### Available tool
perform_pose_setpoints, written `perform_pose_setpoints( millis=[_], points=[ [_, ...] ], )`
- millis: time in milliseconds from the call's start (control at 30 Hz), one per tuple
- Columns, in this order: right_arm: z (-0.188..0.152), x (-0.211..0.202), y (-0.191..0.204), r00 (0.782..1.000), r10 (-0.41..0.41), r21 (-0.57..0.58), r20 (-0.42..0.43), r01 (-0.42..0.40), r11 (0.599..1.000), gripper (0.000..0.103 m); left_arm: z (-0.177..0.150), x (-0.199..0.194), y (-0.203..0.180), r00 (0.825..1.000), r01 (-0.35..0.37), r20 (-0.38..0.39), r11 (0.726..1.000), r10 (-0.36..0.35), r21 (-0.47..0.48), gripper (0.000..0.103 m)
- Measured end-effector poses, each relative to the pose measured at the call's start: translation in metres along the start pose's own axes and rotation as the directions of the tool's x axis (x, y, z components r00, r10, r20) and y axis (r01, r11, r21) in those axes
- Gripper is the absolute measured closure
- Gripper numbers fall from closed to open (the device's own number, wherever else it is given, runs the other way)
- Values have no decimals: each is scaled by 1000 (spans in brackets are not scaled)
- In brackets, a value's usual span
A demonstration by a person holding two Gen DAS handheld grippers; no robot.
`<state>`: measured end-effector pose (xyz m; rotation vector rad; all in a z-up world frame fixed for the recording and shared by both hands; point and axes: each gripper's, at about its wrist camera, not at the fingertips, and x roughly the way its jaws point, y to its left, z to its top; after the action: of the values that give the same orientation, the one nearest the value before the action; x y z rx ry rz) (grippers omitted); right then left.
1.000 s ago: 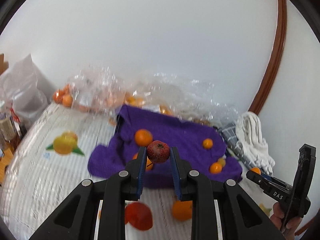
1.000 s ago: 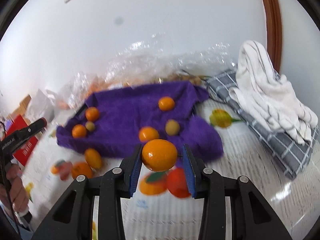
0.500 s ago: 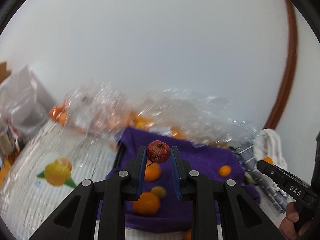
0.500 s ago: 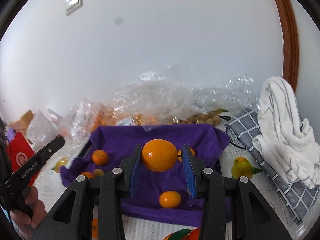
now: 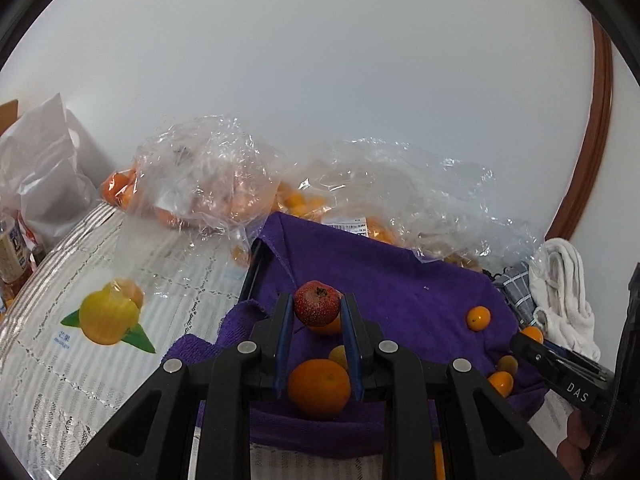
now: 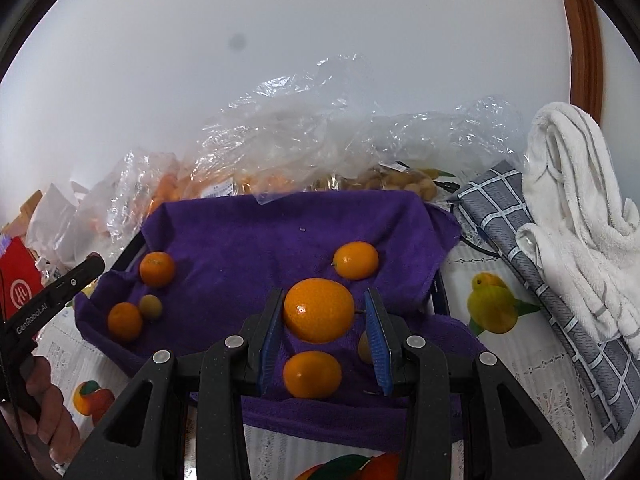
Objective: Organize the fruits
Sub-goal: 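Carry the orange and the small red fruit over the purple towel, then open both grippers to drop the fruits onto the purple towel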
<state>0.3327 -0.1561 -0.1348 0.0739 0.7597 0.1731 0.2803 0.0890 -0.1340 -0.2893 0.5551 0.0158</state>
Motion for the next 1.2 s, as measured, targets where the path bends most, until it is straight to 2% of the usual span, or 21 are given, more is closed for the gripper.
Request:
perform_pose_setpoints(
  millis=[567,733,1000,1200],
  points=[
    [-11,24,8,997,-34,-41,-72,32,999,64,-3,10,0,999,19,-36,1000,-18,11,80],
    [-11,24,8,996,-37,-48,-78,33,998,64,-7,14,-6,998,27,-62,999,-24,40,80],
    [-11,23,9,995,-47,-66,-82,42,997,63,-8,18,-4,995,41,-89,999,-39,22,80],
    [-12,17,11,996,-54,-77,-78,48,996,50,-8,18,-5,995,43,-93,999,-40,24,80]
  ],
)
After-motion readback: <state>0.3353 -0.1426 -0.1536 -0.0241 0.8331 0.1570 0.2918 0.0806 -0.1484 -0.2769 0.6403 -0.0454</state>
